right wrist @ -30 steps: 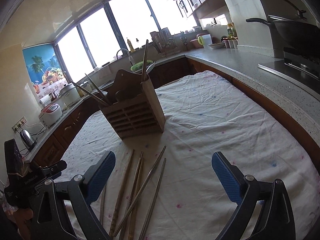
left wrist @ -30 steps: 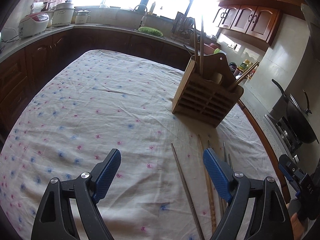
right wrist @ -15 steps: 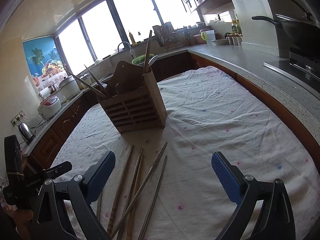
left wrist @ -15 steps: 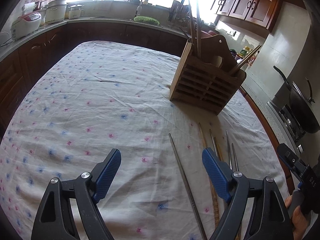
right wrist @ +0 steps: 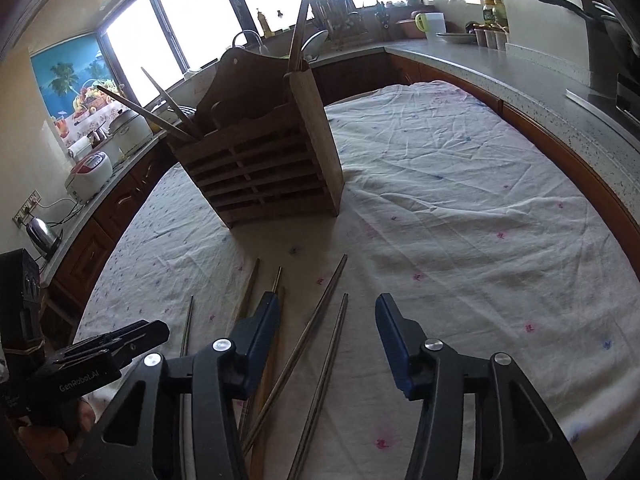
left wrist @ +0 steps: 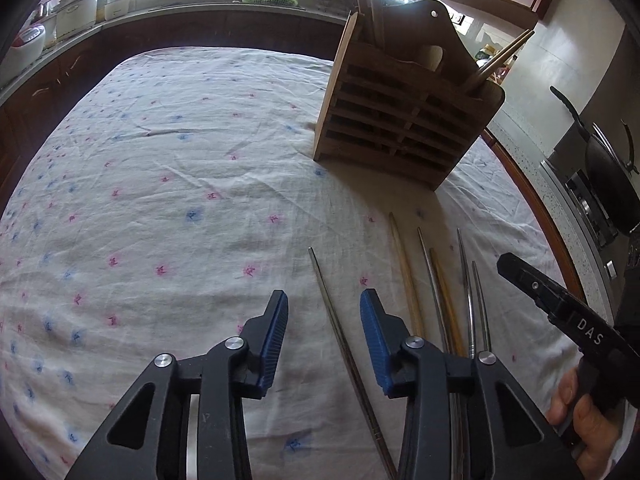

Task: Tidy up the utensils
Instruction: 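Grasp a metal chopstick with the left tool while the right tool grasps another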

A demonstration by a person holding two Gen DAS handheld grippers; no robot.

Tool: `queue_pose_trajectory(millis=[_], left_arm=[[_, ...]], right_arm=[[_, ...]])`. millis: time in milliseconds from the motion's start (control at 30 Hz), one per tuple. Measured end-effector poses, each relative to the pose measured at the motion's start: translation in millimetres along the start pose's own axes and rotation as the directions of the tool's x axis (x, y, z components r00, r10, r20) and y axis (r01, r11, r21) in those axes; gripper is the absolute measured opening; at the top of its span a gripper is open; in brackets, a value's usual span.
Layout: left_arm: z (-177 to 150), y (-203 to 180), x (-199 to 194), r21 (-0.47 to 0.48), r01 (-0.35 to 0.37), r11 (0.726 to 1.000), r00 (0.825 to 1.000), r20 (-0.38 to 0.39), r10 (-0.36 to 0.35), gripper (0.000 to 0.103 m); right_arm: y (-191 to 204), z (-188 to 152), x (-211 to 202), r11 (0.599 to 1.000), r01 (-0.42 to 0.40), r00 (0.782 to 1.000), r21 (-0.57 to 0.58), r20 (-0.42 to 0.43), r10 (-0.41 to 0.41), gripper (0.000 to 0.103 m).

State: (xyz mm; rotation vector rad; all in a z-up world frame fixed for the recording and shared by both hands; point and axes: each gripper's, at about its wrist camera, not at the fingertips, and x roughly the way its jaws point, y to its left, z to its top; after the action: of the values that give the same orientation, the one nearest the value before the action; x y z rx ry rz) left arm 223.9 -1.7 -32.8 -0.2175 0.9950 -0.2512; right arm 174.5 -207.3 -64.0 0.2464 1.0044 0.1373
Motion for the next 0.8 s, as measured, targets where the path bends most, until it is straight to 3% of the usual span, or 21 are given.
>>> queue_pose_trajectory(millis=[233,400,533,600,633,800], left_arm=[[7.6,-4.5,20.5,0.013,0.001,1.000,0.999,-0.039,-0.001,0.025],[10.2,-11.0,32.3,0.044,-0.023,0.999,0.998,-0.050,0.026,0.023],[10.0,-20.7,39.5,0.086,-0.072,0.994,0.997,-0.022,0.074,0.009],[9.3,-24.3,41.2,0.104,-0.082,0.991,0.996,-0.013,0.084,0.006],[8.7,-25.5,40.6,0.108,-0.083,0.991,0.996,-0.010,0.084,0.006],[9.8,-18.7,37.3,0.079,-0.034,0.996,0.999,-0.022,0.036,0.004]], right_arm=[[1.9,11.4,32.0,1.000,0.026,0.997,-0.018,-0.068,-0.027,0.036],[7.4,15.3,53.8,0.995,0.072,0.991,-0.062,-0.110,-0.079,0.029],[21.2,15.7,60.9,0.978,0.142,0.984,-0.152,-0.089,-0.157,0.024],[28.5,12.7,62.3,0.964,0.171,0.979,-0.202,-0.073,-0.189,0.017],[30.2,12.1,62.7,0.963,0.167,0.980,-0.211,-0.071,-0.186,0.011],[27.0,12.5,59.9,0.975,0.142,0.985,-0.172,-0.076,-0.157,0.005]])
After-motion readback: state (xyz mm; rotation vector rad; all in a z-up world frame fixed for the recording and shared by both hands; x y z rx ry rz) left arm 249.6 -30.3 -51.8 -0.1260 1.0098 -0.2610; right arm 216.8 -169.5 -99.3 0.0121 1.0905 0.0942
